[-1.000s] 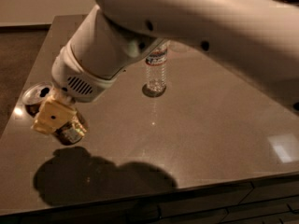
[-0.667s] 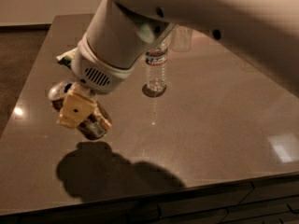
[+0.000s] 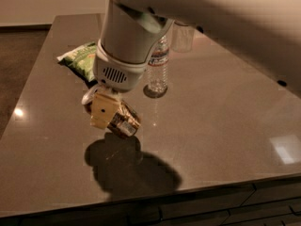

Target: Knock orange can over

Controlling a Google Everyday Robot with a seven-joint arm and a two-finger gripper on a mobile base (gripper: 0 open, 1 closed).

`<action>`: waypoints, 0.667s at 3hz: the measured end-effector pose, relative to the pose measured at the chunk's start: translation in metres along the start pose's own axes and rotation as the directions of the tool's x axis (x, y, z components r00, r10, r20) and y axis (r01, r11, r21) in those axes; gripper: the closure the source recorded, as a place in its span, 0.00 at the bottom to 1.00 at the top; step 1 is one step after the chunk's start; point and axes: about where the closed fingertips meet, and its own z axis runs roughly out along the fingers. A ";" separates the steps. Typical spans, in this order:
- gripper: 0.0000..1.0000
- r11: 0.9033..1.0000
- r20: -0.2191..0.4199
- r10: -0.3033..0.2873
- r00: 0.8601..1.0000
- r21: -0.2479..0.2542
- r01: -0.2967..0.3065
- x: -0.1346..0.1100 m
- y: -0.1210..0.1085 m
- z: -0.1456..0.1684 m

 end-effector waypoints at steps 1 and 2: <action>0.54 1.000 -0.101 -0.011 0.995 -0.013 0.009 0.010 -0.004 0.012; 0.23 0.999 -0.200 -0.022 0.980 -0.033 0.015 0.018 -0.008 0.025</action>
Offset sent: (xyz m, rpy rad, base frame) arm 0.0093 -0.0133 -0.0438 -0.2809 0.0962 0.0457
